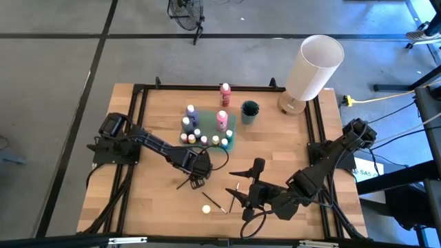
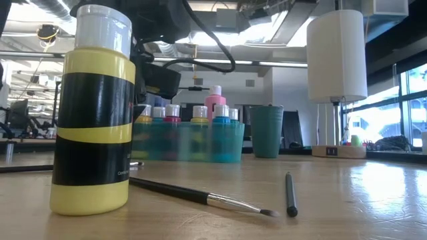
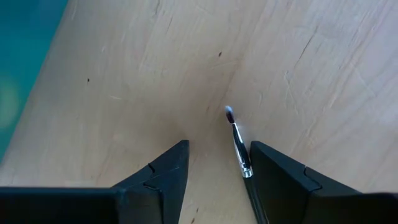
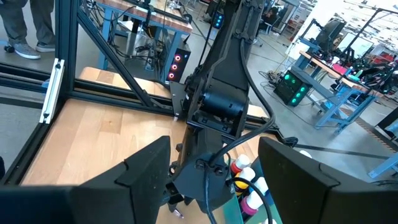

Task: Pick & Place Paint Supplies
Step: Put the black paint brush into the dark green cup

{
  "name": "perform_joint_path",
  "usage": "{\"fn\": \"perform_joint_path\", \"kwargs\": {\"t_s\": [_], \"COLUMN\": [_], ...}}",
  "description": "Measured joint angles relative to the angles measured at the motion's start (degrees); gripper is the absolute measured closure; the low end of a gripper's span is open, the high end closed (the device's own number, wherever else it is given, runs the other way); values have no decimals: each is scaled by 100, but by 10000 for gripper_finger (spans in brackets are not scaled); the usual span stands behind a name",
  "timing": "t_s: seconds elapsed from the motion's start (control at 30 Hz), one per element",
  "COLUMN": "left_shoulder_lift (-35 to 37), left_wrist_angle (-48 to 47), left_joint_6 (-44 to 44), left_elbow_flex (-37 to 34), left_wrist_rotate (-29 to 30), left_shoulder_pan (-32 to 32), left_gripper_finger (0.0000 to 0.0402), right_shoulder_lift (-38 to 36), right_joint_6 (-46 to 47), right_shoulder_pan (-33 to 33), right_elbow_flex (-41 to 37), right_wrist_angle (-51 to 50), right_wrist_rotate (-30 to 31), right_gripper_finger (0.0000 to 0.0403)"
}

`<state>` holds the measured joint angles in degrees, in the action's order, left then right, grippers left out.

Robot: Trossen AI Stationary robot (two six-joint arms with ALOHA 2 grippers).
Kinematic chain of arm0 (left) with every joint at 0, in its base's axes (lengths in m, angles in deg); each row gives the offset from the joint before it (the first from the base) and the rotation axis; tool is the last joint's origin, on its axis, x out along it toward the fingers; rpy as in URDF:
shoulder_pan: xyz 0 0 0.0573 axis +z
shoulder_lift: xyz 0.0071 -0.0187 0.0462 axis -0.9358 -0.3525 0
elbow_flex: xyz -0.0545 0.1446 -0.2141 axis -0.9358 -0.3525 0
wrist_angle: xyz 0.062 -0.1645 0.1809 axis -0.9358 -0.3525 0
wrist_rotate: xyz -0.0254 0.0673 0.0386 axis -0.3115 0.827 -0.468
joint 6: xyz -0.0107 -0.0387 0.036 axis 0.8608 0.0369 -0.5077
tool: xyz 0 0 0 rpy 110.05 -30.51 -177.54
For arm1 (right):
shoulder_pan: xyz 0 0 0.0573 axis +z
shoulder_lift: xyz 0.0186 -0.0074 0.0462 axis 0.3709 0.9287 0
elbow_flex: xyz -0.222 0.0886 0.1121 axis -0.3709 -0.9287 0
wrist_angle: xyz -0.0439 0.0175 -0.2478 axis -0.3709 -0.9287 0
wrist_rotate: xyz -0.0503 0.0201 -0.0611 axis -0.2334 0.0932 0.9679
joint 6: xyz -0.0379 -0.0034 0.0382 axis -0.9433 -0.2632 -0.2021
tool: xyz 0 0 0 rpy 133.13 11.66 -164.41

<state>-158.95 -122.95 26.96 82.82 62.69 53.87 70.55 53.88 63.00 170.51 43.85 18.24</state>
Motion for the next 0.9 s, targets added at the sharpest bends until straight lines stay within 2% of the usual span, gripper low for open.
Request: {"fn": "perform_joint_path", "kwargs": {"t_s": [0.9], "left_shoulder_lift": [-11], "left_wrist_angle": [319], "left_joint_6": [-61], "left_elbow_flex": [-15], "left_wrist_rotate": [46], "left_shoulder_pan": [171], "left_gripper_finger": [233], "right_shoulder_lift": [0], "right_joint_6": [0], "right_shoulder_pan": [-2], "right_elbow_flex": [2], "right_wrist_angle": [0], "right_wrist_rotate": [1], "right_gripper_finger": [156]}}
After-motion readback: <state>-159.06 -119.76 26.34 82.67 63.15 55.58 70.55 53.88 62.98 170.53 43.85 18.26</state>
